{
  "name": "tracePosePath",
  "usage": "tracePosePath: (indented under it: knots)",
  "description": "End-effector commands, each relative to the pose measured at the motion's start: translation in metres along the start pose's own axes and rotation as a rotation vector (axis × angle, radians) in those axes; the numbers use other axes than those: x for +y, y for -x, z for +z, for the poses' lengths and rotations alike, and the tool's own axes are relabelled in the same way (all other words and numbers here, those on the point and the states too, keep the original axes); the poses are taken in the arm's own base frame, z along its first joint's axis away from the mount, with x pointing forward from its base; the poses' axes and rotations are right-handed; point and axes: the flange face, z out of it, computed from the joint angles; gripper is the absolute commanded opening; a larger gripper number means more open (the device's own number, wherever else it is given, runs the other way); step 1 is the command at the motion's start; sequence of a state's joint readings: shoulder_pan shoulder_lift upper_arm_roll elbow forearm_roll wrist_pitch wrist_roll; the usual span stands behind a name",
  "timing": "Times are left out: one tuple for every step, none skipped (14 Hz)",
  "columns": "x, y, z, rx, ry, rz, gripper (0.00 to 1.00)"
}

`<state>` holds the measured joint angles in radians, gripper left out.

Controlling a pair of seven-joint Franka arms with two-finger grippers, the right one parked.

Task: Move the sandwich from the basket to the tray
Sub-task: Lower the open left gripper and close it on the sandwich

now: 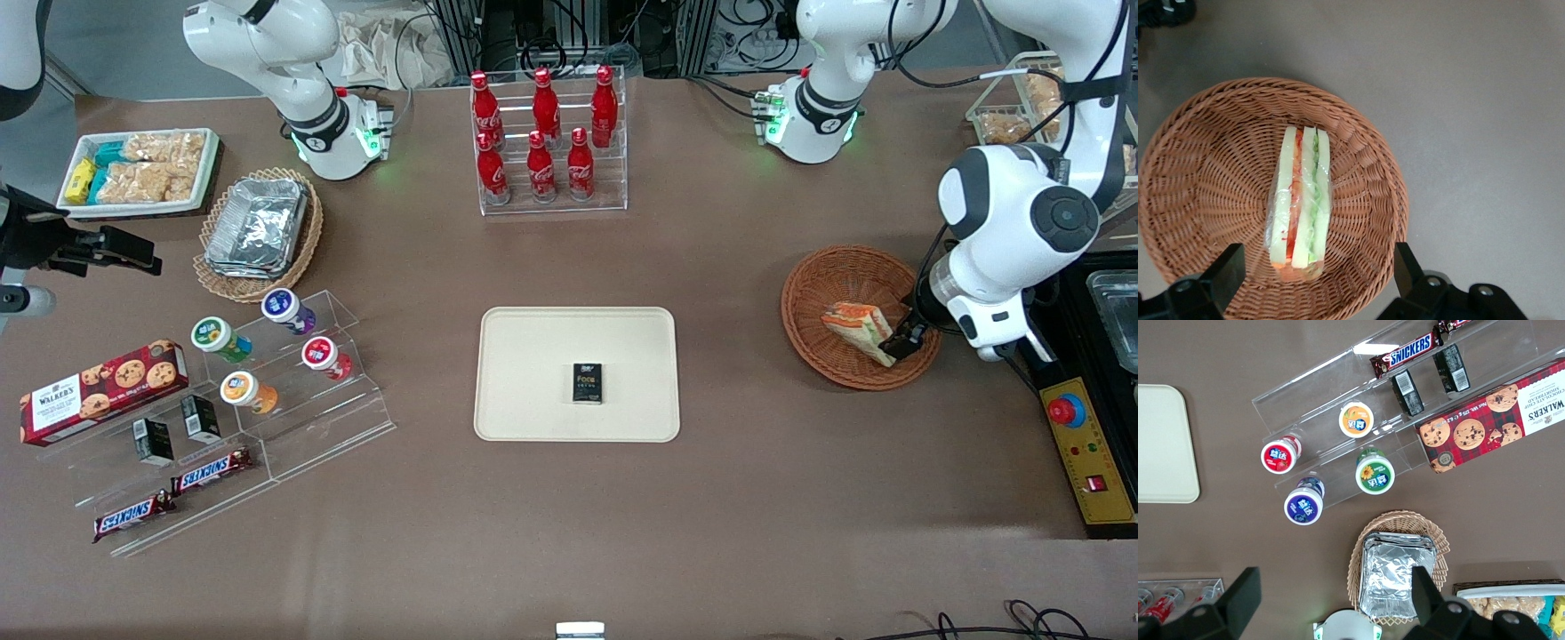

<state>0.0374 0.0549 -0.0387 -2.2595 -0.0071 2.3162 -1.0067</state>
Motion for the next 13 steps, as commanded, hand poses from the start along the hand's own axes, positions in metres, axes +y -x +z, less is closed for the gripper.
tracePosePath:
  knots:
    - [-0.016,0.01,0.013,0.015,0.039,-0.027,0.99]
    - [-0.019,0.011,0.019,0.017,0.043,-0.029,0.99]
    - [-0.022,0.013,0.024,0.022,0.051,-0.026,0.99]
    - [-0.025,0.016,0.031,0.02,0.047,-0.026,0.99]
    - [-0.026,0.017,0.034,0.017,0.042,-0.025,0.99]
    - [-0.028,0.017,0.04,0.011,0.033,-0.025,0.99]
    - [-0.028,0.017,0.04,0.012,0.034,-0.024,0.99]
    - [-0.03,0.019,0.044,0.012,0.034,-0.024,0.99]
    - [-0.032,0.02,0.048,0.017,0.041,-0.024,0.99]
    - [-0.035,0.021,0.054,0.023,0.05,-0.026,0.99]
    - [-0.039,0.023,0.06,0.029,0.059,-0.026,0.99]
    - [-0.041,0.025,0.067,0.031,0.063,-0.026,0.99]
    - [-0.042,0.025,0.069,0.035,0.068,-0.027,0.99]
